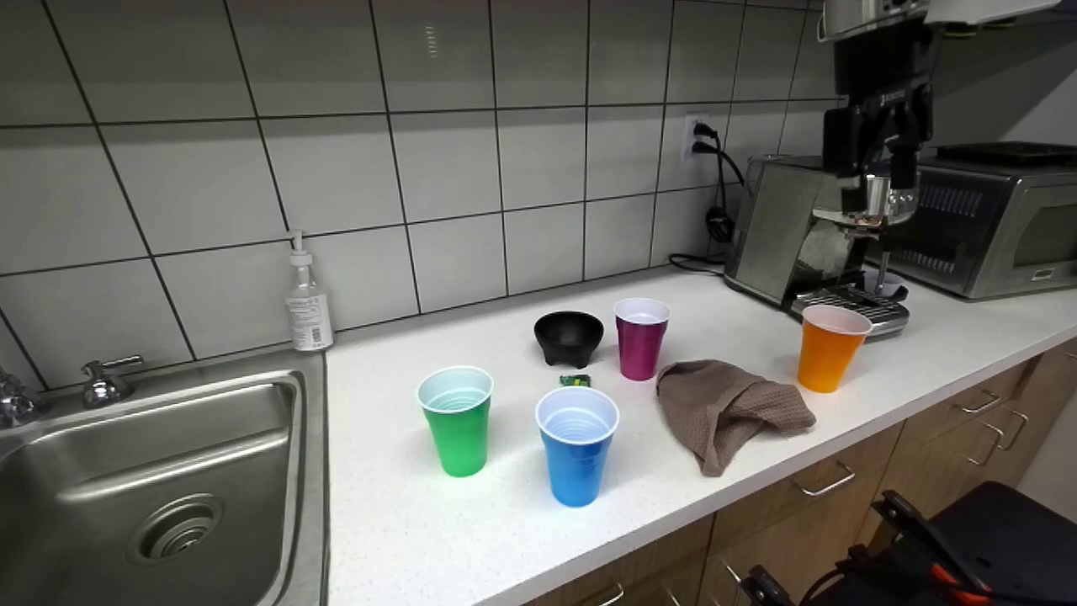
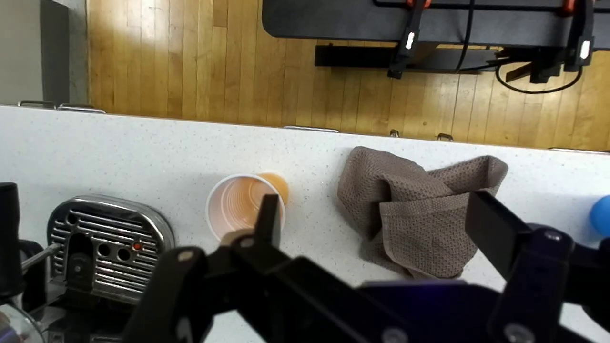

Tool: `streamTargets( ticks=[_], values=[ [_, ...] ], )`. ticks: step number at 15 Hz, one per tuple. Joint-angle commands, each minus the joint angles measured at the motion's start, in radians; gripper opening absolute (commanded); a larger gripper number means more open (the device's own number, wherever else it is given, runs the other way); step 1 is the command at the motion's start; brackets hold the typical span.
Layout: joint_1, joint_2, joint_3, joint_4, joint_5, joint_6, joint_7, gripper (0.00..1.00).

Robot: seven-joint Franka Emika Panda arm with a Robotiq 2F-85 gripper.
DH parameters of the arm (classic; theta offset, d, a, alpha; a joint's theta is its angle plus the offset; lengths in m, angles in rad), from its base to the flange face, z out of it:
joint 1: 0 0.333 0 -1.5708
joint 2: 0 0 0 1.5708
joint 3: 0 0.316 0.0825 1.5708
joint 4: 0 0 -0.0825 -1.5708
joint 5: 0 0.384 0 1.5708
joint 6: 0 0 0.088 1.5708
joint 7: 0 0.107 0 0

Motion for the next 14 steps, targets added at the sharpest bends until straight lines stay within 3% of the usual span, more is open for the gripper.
streamTargets(
  ticks=[1, 14],
  values=[
    [0.002, -0.005, -0.016, -0.019, 0.013, 0.053, 0.001, 1.00],
    [-0.021, 0.113, -0.109, -0.075, 0.087, 0.313, -0.028, 1.00]
  ],
)
